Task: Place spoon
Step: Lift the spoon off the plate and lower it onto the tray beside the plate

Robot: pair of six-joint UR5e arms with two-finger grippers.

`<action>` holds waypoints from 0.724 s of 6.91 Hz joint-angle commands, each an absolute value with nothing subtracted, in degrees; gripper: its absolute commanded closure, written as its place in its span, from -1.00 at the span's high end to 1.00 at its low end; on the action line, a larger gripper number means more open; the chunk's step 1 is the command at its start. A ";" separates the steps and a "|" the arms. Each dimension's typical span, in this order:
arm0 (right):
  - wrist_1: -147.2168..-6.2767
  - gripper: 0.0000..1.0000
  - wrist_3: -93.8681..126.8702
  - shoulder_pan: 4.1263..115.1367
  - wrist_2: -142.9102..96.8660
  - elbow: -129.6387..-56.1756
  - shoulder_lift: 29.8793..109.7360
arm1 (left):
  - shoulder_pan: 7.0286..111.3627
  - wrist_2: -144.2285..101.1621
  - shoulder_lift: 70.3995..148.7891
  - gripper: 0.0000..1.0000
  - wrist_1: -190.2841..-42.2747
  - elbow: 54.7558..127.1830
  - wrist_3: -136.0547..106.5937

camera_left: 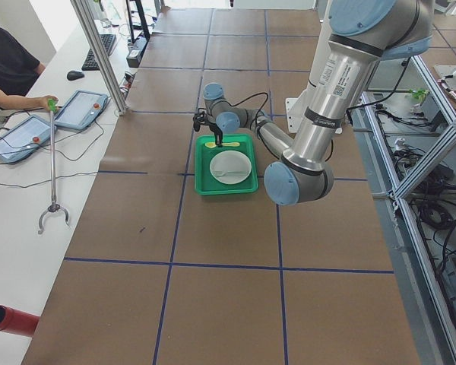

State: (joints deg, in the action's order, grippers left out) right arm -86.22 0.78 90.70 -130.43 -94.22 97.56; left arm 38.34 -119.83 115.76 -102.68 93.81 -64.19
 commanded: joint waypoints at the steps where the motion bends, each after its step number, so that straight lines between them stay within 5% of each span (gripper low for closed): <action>1: -86.22 1.00 0.79 90.70 -130.43 -94.22 97.56 | 38.06 -119.88 115.66 -0.01 -102.74 93.95 -64.25; 4: -86.22 1.00 0.79 90.70 -130.43 -94.22 97.56 | 38.84 -119.97 114.96 0.01 -101.69 99.02 -64.16; 5: -86.22 1.00 0.79 90.70 -130.43 -94.22 97.56 | 40.24 -119.97 114.61 0.38 -98.99 101.92 -63.55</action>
